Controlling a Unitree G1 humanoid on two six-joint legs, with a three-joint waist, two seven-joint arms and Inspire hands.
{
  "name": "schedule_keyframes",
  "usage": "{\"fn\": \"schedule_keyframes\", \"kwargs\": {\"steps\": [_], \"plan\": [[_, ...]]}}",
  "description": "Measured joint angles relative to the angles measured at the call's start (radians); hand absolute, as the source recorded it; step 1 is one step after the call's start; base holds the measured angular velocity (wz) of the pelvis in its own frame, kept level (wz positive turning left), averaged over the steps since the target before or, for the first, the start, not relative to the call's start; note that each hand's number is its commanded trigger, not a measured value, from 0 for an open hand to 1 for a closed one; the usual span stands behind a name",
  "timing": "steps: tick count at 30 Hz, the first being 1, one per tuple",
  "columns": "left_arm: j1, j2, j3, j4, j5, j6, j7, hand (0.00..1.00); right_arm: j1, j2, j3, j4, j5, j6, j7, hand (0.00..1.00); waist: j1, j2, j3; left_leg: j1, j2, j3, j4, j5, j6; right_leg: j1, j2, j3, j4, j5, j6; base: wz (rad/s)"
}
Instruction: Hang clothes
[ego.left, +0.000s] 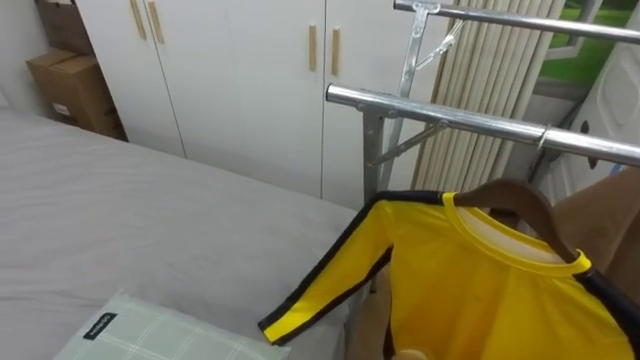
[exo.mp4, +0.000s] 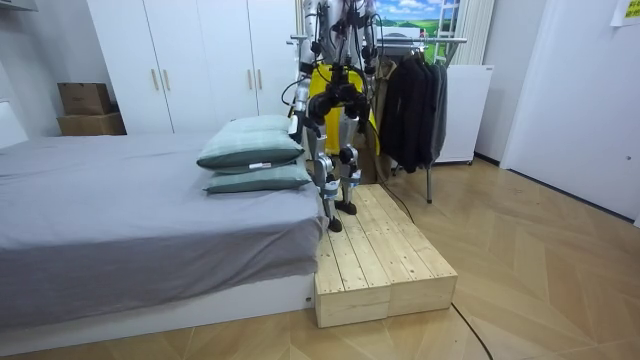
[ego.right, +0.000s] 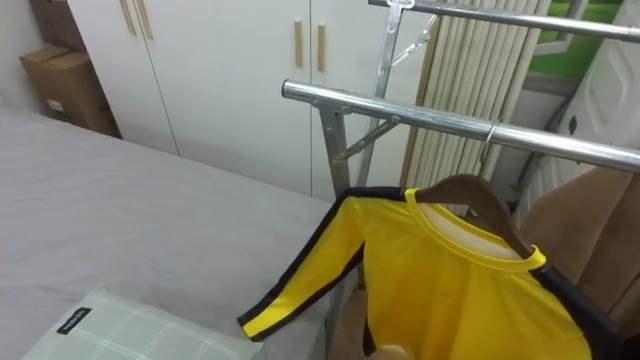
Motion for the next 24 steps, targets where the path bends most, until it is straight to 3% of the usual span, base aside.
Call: {"fn": "schedule_keyframes", "kwargs": {"steps": [3,7,9,10,11,12,15,16,17,19,20,21,22,24], "plan": [[0.000,-0.005,0.000,0.000,-0.010,0.000,0.000,0.00,-0.006,-0.004,-0.001,0.000,-0.013,0.002,-0.002,0.00,-0.001,0.011,-0.0017,-0.002,-0.001,-0.006,-0.004,-0.002,0.005,-0.009,-0.005,-0.018,0.026,-0.011,-0.004,0.13],[0.000,-0.020,-0.012,0.003,-0.018,-0.002,0.008,0.00,-0.006,-0.016,-0.011,0.000,-0.036,0.001,-0.026,0.00,-0.004,0.041,-0.0078,0.004,-0.003,-0.036,0.001,-0.002,0.004,-0.001,-0.013,-0.054,0.041,-0.031,-0.011,0.26],[0.000,-0.025,-0.042,0.013,-0.017,-0.015,0.008,0.00,-0.006,-0.032,-0.011,0.001,-0.036,0.001,-0.031,0.00,-0.007,0.067,-0.0077,0.001,-0.006,-0.067,0.002,0.002,-0.001,0.005,-0.024,-0.090,0.050,-0.048,-0.017,0.45],[0.000,-0.028,-0.043,0.012,-0.017,-0.017,0.008,0.00,-0.006,-0.036,-0.011,0.001,-0.036,0.001,-0.034,0.00,-0.007,0.061,-0.0026,-0.001,-0.007,-0.075,0.003,0.003,-0.002,0.005,-0.029,-0.102,0.055,-0.054,-0.018,0.69],[-0.003,-0.035,-0.043,0.009,-0.015,-0.017,0.008,0.00,-0.004,-0.040,-0.011,0.001,-0.036,0.002,-0.043,0.00,-0.014,0.070,-0.0049,-0.013,-0.005,-0.069,0.009,0.010,-0.010,0.009,-0.041,-0.139,0.060,-0.067,-0.021,0.98],[-0.009,-0.042,-0.043,-0.008,-0.003,-0.018,0.008,0.00,-0.004,-0.041,-0.023,0.001,-0.036,0.002,-0.046,0.00,-0.030,0.069,-0.0071,-0.028,-0.002,-0.038,0.028,0.023,-0.023,0.010,-0.060,-0.179,0.068,-0.080,-0.022,1.28],[-0.037,-0.049,-0.049,-0.023,0.003,-0.038,0.008,0.00,-0.012,-0.043,-0.039,0.007,-0.047,0.002,-0.042,0.00,-0.037,0.069,-0.0071,-0.068,0.013,0.089,0.069,0.048,-0.027,0.016,-0.098,-0.271,0.078,-0.106,-0.029,1.02],[-0.050,-0.048,-0.049,-0.027,0.005,-0.039,0.008,0.00,-0.014,-0.044,-0.039,0.013,-0.065,0.002,-0.038,0.00,-0.035,0.065,-0.0072,-0.084,0.030,0.146,0.085,0.055,-0.027,0.018,-0.108,-0.310,0.079,-0.114,-0.034,1.00],[-0.057,-0.048,-0.049,-0.029,0.005,-0.041,0.008,0.00,-0.015,-0.045,-0.041,0.013,-0.073,0.003,-0.038,0.00,-0.034,0.063,-0.0068,-0.092,0.036,0.173,0.100,0.056,-0.028,0.019,-0.114,-0.329,0.081,-0.117,-0.036,0.92],[-0.077,-0.047,-0.049,-0.036,0.006,-0.045,0.006,0.00,-0.018,-0.042,-0.040,0.014,-0.087,0.005,-0.037,0.00,-0.031,0.043,-0.0012,-0.112,0.080,0.280,0.232,0.043,-0.020,0.022,-0.140,-0.393,0.117,-0.151,-0.043,0.85],[-0.078,-0.047,-0.050,-0.041,0.006,-0.047,0.005,0.00,-0.017,-0.040,-0.040,0.014,-0.087,0.005,-0.037,0.00,-0.033,0.038,-0.0011,-0.111,0.091,0.300,0.264,0.038,-0.017,0.024,-0.146,-0.409,0.125,-0.161,-0.043,0.92],[-0.078,-0.047,-0.050,-0.055,0.006,-0.055,0.002,0.00,-0.015,-0.038,-0.040,0.014,-0.087,0.005,-0.039,0.00,-0.036,0.034,-0.0004,-0.111,0.117,0.328,0.325,0.025,-0.015,0.030,-0.153,-0.447,0.136,-0.175,-0.045,1.02],[-0.079,-0.047,-0.052,-0.066,0.008,-0.063,0.002,0.00,-0.015,-0.037,-0.042,0.015,-0.087,0.006,-0.041,0.00,-0.038,0.031,-0.0003,-0.109,0.133,0.330,0.372,0.017,-0.016,0.036,-0.157,-0.486,0.144,-0.185,-0.047,1.01],[-0.079,-0.046,-0.060,-0.067,0.008,-0.075,0.002,0.00,-0.016,-0.038,-0.044,0.014,-0.094,0.005,-0.045,0.00,-0.035,0.030,-0.0009,-0.093,0.139,0.329,0.397,0.007,-0.017,0.042,-0.159,-0.527,0.146,-0.194,-0.048,0.84]]}}
